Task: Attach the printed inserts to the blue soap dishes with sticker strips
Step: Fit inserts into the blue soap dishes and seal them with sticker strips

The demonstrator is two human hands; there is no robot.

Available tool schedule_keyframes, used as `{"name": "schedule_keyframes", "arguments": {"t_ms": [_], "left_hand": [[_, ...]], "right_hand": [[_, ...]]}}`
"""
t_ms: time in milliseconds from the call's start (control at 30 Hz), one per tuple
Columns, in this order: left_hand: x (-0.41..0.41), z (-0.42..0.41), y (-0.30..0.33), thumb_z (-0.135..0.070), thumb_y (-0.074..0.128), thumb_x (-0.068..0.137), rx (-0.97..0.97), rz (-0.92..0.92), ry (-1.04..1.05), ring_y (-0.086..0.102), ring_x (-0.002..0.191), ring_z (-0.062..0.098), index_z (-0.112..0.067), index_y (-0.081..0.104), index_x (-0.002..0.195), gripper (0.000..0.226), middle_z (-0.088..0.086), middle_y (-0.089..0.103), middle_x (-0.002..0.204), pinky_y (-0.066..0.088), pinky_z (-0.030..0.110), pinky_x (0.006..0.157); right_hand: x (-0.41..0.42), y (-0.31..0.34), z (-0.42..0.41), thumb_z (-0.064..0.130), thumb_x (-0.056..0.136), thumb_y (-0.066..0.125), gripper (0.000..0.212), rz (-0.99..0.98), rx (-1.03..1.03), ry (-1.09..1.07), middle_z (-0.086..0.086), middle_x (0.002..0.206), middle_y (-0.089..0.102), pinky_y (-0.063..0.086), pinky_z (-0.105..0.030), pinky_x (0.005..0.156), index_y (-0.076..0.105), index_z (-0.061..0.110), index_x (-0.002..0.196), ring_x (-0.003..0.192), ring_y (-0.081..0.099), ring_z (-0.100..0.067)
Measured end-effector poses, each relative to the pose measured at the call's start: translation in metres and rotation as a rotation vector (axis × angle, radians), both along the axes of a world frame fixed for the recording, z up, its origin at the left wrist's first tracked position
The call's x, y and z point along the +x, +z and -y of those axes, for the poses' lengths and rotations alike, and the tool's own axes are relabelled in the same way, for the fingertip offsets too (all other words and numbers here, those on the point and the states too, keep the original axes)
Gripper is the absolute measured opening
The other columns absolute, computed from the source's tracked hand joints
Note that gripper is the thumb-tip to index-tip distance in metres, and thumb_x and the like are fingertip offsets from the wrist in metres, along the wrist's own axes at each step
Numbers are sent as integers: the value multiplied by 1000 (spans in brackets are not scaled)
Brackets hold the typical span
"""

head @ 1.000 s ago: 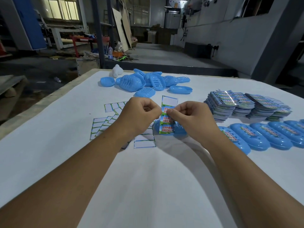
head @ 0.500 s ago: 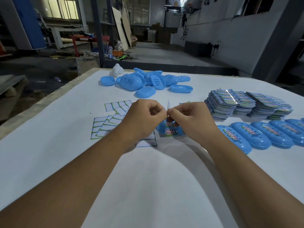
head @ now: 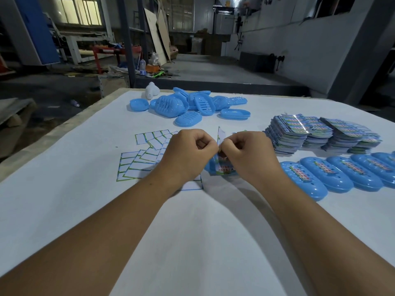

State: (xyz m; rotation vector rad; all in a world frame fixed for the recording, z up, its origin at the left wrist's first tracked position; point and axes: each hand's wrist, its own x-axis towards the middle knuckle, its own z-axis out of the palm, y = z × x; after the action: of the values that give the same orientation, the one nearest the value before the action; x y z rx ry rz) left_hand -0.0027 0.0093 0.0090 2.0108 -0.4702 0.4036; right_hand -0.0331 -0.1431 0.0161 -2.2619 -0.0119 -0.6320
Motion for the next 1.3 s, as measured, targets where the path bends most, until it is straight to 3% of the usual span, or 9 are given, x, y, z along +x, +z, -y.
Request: {"name": "schedule_keyframes", "arguments": {"t_ms": [67,267,367,467,600,833,933,1067,1300], "left_hand": [[3,-2,-1,-27,68,79,-37,-30,52,55,55,-2,-24,68,67,13,-17,66,61,44,14,53],[14,-15,2,-30,63,82,-25,-101,169,49,50,3,-15,64,68,20,-11,57,53,43,26,56],[18,-18,3,-33,58,86,39,-141,241,64,67,14,-11,63,73,26,-2,65,64,55,36,64],[21,-22,5,-36,51,90,177,-161,317,65,79,21,-15,59,75,28,0,65,75,56,41,72],[27,-29,3,-40,40,94,423,-178,415,61,80,23,-17,55,78,31,2,63,81,46,34,64],[25,-40,4,-41,50,92,883,-108,557,55,78,22,-22,58,90,20,-2,57,79,39,31,67],[18,-33,8,-40,57,90,625,12,507,58,74,16,-27,63,83,16,-8,66,79,44,29,66],[2,-14,11,-34,71,83,34,-111,71,55,54,-1,-23,69,66,21,-13,65,58,44,18,55],[-5,-3,6,-33,71,89,-117,-280,-115,59,61,-6,-26,75,71,20,-13,71,67,43,12,57]], "right_hand": [[1,1,3,20,85,58,26,-27,91,24,-20,68,67,42,-30,55,71,2,71,56,46,-19],[1,2,10,18,88,58,31,-96,293,25,4,63,73,37,-20,40,74,19,61,50,56,-6],[4,2,12,20,88,59,30,-121,319,-11,3,65,74,40,-24,44,75,16,62,52,57,-8],[4,1,15,22,86,57,32,-122,297,-35,4,65,74,42,-27,48,73,15,60,54,57,-10],[3,1,16,22,86,55,31,-125,261,-60,7,65,74,43,-24,49,74,14,62,54,60,-5],[0,1,10,26,79,54,30,-101,162,-60,0,64,72,49,-35,55,71,7,63,71,68,-31],[1,-1,10,28,77,55,32,-54,92,-65,-14,65,66,44,-32,53,67,1,66,53,50,-24],[0,-2,7,29,78,60,26,-8,48,-80,6,51,58,38,-25,50,63,11,59,46,44,-6],[2,-5,6,32,79,67,26,54,25,-43,13,52,58,39,-25,50,61,16,59,48,45,-4]]}}
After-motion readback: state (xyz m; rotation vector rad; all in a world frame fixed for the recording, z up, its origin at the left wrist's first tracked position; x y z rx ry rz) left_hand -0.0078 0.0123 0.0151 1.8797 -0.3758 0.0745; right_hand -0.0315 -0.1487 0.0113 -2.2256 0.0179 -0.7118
